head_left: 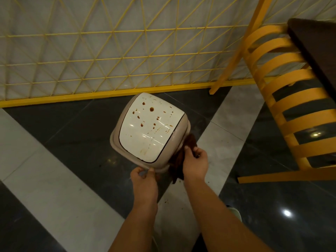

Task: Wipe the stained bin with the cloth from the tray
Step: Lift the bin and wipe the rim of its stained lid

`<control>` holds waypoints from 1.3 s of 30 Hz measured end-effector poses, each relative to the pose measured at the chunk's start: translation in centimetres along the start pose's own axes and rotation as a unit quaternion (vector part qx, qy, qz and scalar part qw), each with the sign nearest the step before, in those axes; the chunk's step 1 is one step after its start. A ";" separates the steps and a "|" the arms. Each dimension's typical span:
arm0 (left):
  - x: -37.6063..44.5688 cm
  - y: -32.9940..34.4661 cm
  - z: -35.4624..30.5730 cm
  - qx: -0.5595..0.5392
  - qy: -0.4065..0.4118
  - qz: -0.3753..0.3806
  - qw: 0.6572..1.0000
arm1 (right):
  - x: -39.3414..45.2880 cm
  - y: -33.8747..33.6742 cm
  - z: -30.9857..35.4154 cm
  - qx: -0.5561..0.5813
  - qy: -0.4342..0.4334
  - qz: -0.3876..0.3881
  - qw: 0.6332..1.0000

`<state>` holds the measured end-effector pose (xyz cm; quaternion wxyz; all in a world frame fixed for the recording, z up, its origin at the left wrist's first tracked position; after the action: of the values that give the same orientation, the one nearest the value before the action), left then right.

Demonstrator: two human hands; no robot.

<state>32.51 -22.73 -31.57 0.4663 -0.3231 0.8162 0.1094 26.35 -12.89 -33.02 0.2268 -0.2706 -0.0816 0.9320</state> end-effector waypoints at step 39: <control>0.9 0.3 0.0 -0.113 -0.046 -0.014 0.992 | -0.3 0.5 1.1 -0.011 0.078 0.141 0.987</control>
<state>31.99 -22.90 -32.36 0.4652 -0.3800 0.7717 0.2090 25.76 -13.56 -32.07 0.0962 -0.3541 -0.0349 0.9296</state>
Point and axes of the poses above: each hand's wrist, its own x-axis towards the middle knuckle, its own y-axis out of the palm, z = x × y, the point moved 1 cm from there along x, towards the middle knuckle, and after that the axes turned 11 degrees about -y, right-handed, at the moved point
